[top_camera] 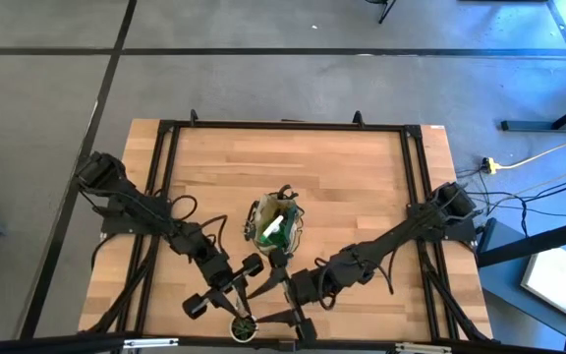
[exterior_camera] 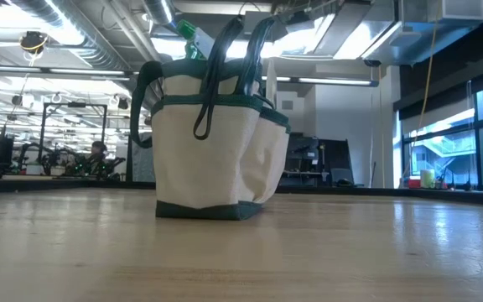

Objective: Pick & Place Garden tools in Gardening bag
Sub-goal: Put the brown trowel into the side pocket of the green gardening bag

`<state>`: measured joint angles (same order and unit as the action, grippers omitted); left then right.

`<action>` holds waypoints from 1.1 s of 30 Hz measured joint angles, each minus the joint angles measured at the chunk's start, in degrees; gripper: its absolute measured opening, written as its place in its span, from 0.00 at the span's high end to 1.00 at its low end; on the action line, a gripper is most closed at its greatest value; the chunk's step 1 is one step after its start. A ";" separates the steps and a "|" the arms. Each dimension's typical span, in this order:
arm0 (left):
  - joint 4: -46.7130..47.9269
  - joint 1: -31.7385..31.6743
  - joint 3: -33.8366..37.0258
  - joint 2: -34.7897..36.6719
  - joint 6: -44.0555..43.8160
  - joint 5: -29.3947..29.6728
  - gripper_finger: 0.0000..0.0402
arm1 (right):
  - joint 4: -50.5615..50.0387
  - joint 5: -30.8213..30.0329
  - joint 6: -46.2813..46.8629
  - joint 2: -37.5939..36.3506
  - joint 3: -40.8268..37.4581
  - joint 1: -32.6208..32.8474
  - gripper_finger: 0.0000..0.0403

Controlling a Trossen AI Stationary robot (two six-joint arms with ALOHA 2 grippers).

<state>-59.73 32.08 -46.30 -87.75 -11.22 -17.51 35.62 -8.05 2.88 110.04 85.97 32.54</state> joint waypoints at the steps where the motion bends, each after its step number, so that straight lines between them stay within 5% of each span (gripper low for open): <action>1: -0.58 -0.30 0.00 -0.32 -0.22 -0.77 0.85 | -0.02 0.12 -0.14 0.00 0.00 -0.09 0.47; 8: -2.85 -1.53 0.00 -1.56 -1.99 -3.55 0.85 | -0.39 4.05 -0.73 0.00 0.00 -0.29 0.47; 20: -3.08 -1.49 0.00 -1.56 -1.51 -3.99 0.85 | -3.11 1.68 -3.82 0.00 0.00 -0.67 0.47; 33: -0.55 -2.19 0.00 -1.56 -0.04 -3.70 0.85 | -5.05 4.06 2.70 0.70 -0.04 -3.20 0.47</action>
<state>-60.28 29.89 -46.30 -89.32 -11.25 -21.21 30.57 -3.99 5.58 110.74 85.93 29.34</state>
